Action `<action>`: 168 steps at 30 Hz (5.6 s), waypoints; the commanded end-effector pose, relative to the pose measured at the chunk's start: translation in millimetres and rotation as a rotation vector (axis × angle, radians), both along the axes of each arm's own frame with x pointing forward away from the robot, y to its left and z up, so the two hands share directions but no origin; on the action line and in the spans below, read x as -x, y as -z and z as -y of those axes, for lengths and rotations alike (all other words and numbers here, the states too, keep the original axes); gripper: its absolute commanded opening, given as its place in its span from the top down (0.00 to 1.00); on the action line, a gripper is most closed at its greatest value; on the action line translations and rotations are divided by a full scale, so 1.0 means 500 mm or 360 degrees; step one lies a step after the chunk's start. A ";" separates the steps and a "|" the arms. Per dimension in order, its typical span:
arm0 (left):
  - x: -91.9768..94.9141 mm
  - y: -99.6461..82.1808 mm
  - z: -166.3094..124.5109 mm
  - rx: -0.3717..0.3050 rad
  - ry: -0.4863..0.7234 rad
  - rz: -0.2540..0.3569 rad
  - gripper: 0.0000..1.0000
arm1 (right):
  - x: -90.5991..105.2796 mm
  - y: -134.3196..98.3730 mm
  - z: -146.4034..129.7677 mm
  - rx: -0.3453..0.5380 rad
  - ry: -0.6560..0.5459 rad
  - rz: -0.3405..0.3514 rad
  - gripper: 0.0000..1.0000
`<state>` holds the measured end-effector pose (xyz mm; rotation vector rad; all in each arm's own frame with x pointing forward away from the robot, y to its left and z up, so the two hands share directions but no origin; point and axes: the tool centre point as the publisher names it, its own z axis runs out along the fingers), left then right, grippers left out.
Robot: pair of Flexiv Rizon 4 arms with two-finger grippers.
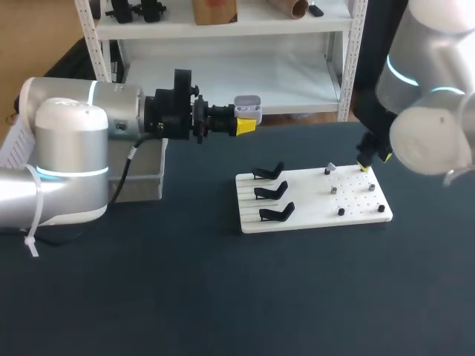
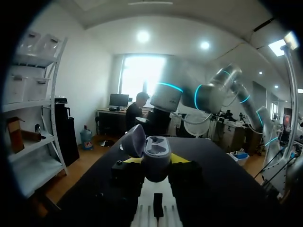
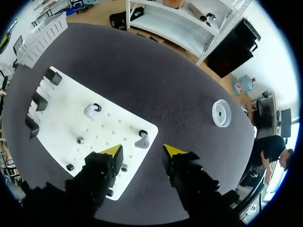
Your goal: Pick up each earbud case from the left stands, insert the matching earbuds, close the lid, and place the case in the box.
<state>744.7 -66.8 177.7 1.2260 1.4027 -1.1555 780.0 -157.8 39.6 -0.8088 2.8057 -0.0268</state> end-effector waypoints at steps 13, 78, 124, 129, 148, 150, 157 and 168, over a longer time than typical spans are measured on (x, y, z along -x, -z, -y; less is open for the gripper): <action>0.003 0.001 0.000 0.0002 -0.0008 0.0003 1.00 | -0.006 0.016 -0.006 0.0043 0.0044 -0.0065 0.55; 0.003 0.001 0.000 0.0002 -0.0008 0.0003 1.00 | 0.126 -0.249 -0.079 0.0131 0.0157 0.0094 1.00; 0.003 0.001 0.000 0.0002 -0.0008 0.0003 1.00 | 0.116 -0.335 -0.208 -0.0106 0.1822 -0.0004 1.00; 0.003 0.001 0.000 0.0002 -0.0008 0.0003 1.00 | 0.128 -0.380 -0.283 -0.0274 0.1930 -0.0112 1.00; 0.003 0.001 0.000 0.0002 -0.0008 0.0003 1.00 | 0.114 -0.454 -0.450 -0.0173 0.1870 -0.0235 1.00; 0.003 0.001 0.000 0.0002 -0.0008 0.0003 1.00 | 0.113 -0.450 -0.468 -0.0165 0.1843 -0.0236 1.00; 0.003 0.001 0.000 0.0002 -0.0008 0.0003 1.00 | 0.107 -0.438 -0.486 -0.0145 0.1808 -0.0242 1.00; 0.003 0.001 0.000 0.0002 -0.0008 0.0003 1.00 | 0.106 -0.426 -0.499 -0.0135 0.1871 -0.0245 1.00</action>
